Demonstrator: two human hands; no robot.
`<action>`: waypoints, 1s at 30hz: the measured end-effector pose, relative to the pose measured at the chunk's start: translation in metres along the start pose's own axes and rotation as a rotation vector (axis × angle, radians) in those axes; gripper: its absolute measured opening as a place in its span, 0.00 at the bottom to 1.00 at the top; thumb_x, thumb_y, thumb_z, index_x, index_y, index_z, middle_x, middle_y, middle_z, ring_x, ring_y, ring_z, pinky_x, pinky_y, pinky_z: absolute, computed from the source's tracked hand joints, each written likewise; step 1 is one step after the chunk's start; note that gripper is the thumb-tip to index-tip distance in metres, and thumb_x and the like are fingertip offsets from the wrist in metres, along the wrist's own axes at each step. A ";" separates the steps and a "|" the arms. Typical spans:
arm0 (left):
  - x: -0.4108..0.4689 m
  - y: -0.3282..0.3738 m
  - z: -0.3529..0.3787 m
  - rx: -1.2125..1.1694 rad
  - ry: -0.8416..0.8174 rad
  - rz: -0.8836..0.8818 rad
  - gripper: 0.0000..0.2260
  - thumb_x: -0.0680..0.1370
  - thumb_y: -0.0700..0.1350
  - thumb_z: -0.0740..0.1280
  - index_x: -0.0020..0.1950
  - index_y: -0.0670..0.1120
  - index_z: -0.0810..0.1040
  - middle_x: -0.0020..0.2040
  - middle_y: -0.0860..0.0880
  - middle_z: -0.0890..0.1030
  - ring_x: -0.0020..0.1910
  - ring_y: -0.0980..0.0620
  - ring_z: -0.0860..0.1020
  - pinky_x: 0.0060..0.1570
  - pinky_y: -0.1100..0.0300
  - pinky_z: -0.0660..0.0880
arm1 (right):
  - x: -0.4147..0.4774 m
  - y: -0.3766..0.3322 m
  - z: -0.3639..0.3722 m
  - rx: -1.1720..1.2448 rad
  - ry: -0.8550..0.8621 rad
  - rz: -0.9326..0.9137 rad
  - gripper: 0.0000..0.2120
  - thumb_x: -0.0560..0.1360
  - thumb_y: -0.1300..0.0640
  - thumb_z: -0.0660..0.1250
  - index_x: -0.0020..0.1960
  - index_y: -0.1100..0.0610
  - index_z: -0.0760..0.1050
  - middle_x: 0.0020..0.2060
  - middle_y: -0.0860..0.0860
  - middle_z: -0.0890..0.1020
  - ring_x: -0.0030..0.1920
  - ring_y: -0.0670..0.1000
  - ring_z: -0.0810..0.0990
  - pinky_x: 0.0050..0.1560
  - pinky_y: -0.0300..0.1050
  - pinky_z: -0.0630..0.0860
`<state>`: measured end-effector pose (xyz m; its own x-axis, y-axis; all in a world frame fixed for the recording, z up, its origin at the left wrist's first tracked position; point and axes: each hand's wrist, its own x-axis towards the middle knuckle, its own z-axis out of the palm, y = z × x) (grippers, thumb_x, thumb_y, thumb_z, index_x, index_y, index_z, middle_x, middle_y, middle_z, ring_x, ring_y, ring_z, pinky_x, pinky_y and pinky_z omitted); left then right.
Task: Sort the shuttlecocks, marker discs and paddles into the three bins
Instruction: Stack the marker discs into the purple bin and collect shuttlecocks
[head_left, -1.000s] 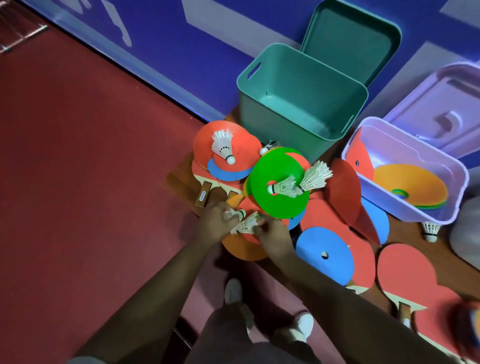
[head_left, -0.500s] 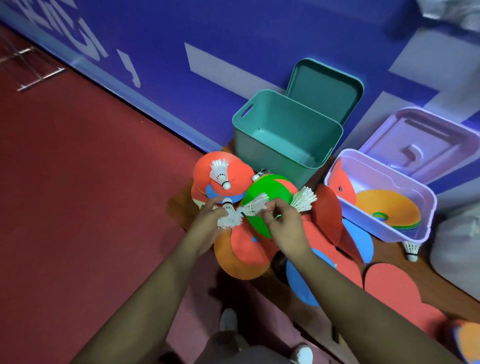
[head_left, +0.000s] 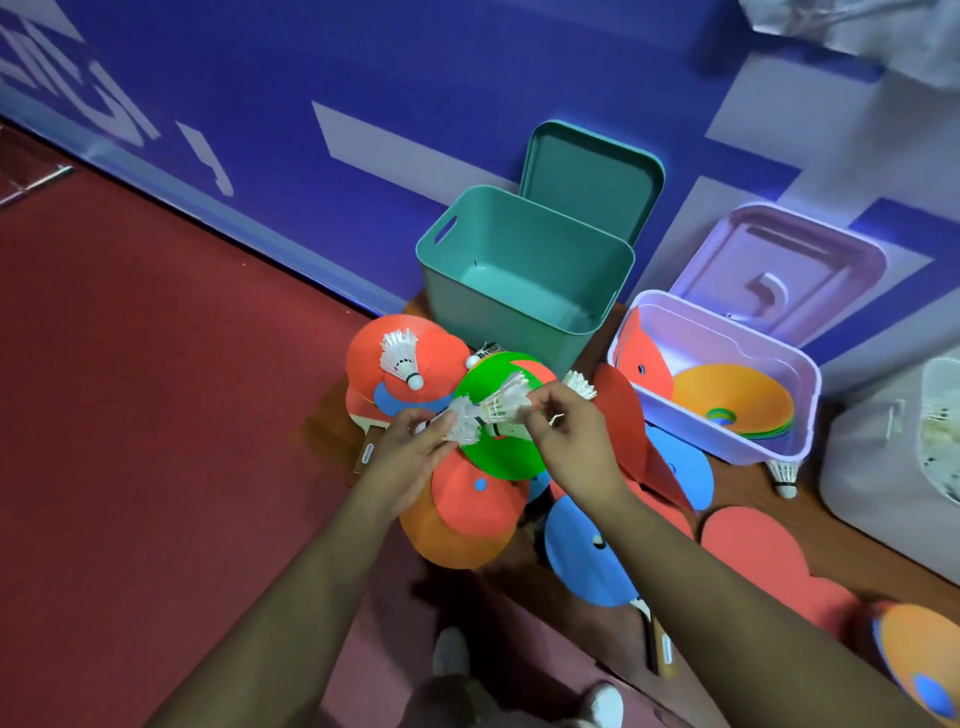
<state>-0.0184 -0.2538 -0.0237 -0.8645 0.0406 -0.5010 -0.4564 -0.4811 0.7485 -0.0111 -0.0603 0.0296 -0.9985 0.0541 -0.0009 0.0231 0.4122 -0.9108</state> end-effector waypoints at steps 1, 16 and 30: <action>-0.001 -0.001 0.001 0.023 -0.049 0.001 0.04 0.78 0.37 0.66 0.50 0.43 0.73 0.56 0.40 0.79 0.53 0.47 0.81 0.57 0.54 0.78 | 0.000 0.000 0.002 -0.006 -0.044 -0.009 0.06 0.74 0.63 0.67 0.40 0.57 0.74 0.33 0.49 0.78 0.35 0.45 0.73 0.39 0.40 0.70; 0.020 0.004 -0.011 0.734 -0.243 0.181 0.24 0.72 0.50 0.75 0.67 0.54 0.73 0.59 0.55 0.81 0.58 0.59 0.79 0.58 0.60 0.74 | 0.033 0.010 0.024 0.179 -0.199 0.182 0.06 0.78 0.59 0.66 0.45 0.58 0.80 0.36 0.52 0.82 0.36 0.42 0.76 0.40 0.38 0.73; 0.037 -0.005 -0.046 0.628 -0.129 0.141 0.22 0.73 0.45 0.74 0.65 0.53 0.73 0.61 0.51 0.81 0.60 0.51 0.79 0.61 0.48 0.75 | 0.064 0.102 0.055 -0.532 -0.195 0.333 0.09 0.75 0.61 0.65 0.47 0.69 0.77 0.46 0.68 0.80 0.49 0.66 0.79 0.46 0.53 0.71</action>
<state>-0.0389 -0.2902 -0.0661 -0.9256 0.1384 -0.3522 -0.3387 0.1119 0.9342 -0.0752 -0.0648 -0.0865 -0.9231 0.1111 -0.3680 0.3035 0.7981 -0.5205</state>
